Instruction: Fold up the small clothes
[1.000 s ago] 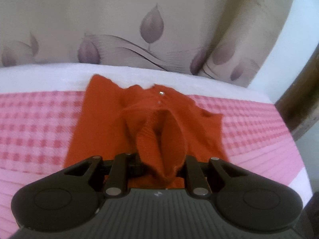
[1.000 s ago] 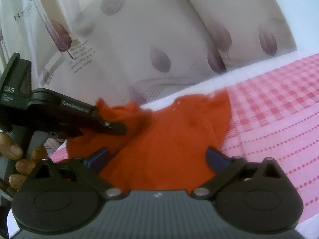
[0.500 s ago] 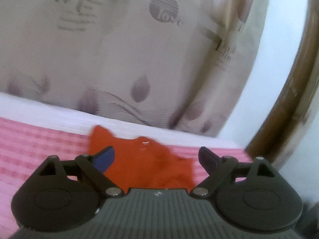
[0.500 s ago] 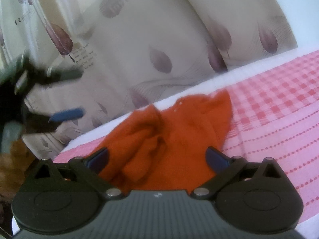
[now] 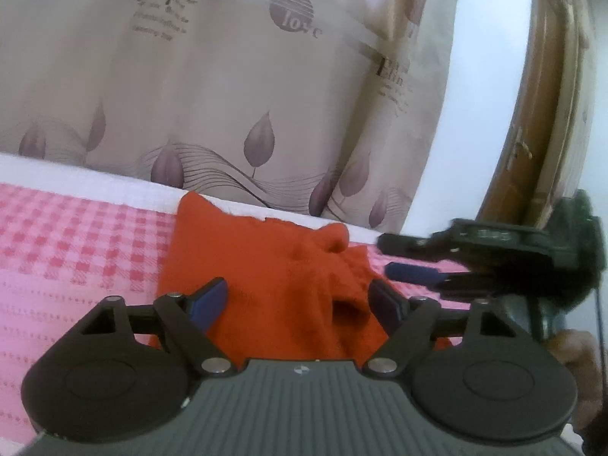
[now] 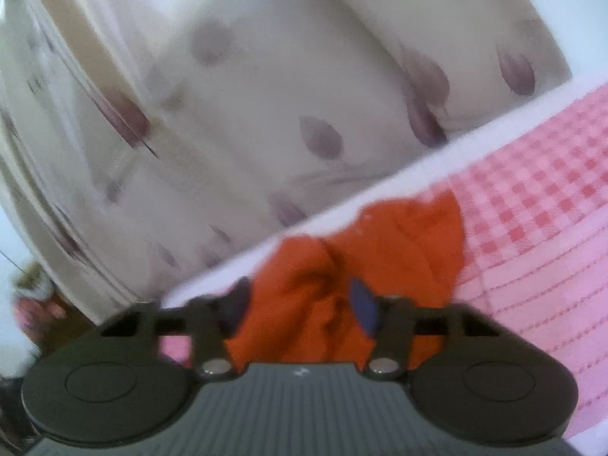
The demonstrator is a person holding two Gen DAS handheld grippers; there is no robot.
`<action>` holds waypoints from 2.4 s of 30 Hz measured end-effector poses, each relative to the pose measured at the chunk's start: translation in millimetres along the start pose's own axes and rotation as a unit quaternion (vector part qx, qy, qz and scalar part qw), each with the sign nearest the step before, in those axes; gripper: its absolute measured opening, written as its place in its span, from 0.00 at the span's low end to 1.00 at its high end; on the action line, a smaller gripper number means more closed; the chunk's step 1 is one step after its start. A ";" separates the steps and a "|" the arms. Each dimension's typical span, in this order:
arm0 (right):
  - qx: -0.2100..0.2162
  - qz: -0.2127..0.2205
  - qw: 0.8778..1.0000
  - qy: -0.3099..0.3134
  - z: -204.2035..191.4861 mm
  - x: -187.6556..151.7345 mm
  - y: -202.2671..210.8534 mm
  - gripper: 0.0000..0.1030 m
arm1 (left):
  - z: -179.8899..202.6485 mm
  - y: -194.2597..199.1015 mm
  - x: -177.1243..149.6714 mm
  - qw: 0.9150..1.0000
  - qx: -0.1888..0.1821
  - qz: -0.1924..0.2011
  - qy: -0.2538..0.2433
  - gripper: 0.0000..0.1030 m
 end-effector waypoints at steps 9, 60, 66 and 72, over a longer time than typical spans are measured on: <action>0.066 -0.094 0.978 -0.174 -10.1 -27.0 -53.6 0.47 | 13.2 5.7 -3.1 0.998 -0.063 -0.010 0.004 0.64; 0.115 -0.199 0.967 -0.111 -38.6 -24.3 -98.3 0.93 | 17.4 1.5 -15.0 0.987 -0.143 -0.068 0.036 0.92; 0.097 -0.210 0.972 0.051 -56.0 -39.3 -101.1 0.54 | 16.7 6.2 -11.7 0.986 -0.154 -0.058 0.037 0.92; 0.067 -0.145 0.985 0.066 -46.7 -23.3 -88.5 0.19 | -34.6 23.2 11.2 0.977 -0.113 0.006 0.182 0.93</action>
Point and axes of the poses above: each gripper's, at about its wrist camera, not at the fingertips, and y roughly against the way its jaws point, z to its right, x to its top, the point moved 7 cm from there along -y, roughly the way its jaws point, and after that the axes turned 11 degrees about z, right-handed, at the moved point
